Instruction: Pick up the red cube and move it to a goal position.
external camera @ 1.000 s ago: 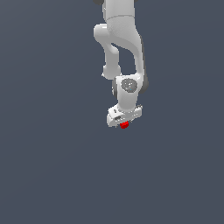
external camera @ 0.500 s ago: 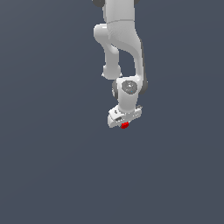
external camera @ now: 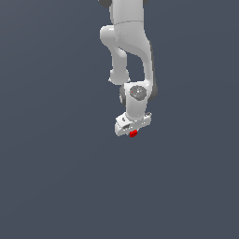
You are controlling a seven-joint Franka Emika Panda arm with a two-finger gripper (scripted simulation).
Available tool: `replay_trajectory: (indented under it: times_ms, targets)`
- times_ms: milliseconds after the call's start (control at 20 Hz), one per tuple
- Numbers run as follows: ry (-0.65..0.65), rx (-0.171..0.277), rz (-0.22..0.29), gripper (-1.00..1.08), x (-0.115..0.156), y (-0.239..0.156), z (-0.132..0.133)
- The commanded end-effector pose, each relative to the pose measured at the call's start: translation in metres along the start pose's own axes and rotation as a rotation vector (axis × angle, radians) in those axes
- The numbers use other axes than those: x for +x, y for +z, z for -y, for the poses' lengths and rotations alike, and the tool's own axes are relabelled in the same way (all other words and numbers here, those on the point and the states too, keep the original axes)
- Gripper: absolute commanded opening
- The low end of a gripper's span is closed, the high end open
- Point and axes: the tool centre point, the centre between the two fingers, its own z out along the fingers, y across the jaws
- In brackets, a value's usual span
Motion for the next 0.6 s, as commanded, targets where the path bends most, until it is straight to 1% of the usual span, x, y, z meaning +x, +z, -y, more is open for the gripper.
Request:
replay_trajectory:
  times_ms: [0, 300, 550]
  targets:
    - [0.000, 0.000, -0.001, -1.00, 0.000, -0.003, -0.001]
    - [0.000, 0.000, -0.001, -1.00, -0.002, -0.025, -0.007]
    - [0.000, -0.001, -0.001, -1.00, -0.004, -0.059, -0.017]
